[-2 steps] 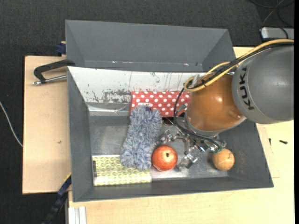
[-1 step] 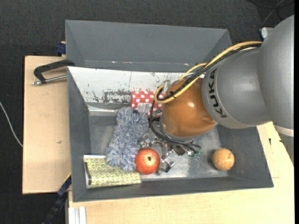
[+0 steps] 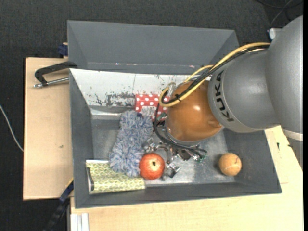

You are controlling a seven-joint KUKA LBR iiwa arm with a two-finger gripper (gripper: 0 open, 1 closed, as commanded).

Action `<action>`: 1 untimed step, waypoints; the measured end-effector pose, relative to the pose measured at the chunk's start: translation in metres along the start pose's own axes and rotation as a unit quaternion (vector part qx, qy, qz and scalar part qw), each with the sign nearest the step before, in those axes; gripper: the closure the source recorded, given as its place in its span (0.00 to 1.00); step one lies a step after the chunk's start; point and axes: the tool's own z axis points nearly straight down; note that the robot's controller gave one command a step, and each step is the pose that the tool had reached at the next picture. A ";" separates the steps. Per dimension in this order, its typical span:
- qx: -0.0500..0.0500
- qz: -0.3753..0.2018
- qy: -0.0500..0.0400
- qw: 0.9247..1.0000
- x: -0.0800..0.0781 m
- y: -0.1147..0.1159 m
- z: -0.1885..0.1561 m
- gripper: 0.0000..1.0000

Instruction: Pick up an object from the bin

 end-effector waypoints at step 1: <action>-0.005 -0.005 0.003 1.000 -0.003 0.003 -0.037 1.00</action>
Offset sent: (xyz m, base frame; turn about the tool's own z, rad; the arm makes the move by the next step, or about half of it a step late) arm 0.0139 0.0125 0.0766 0.0202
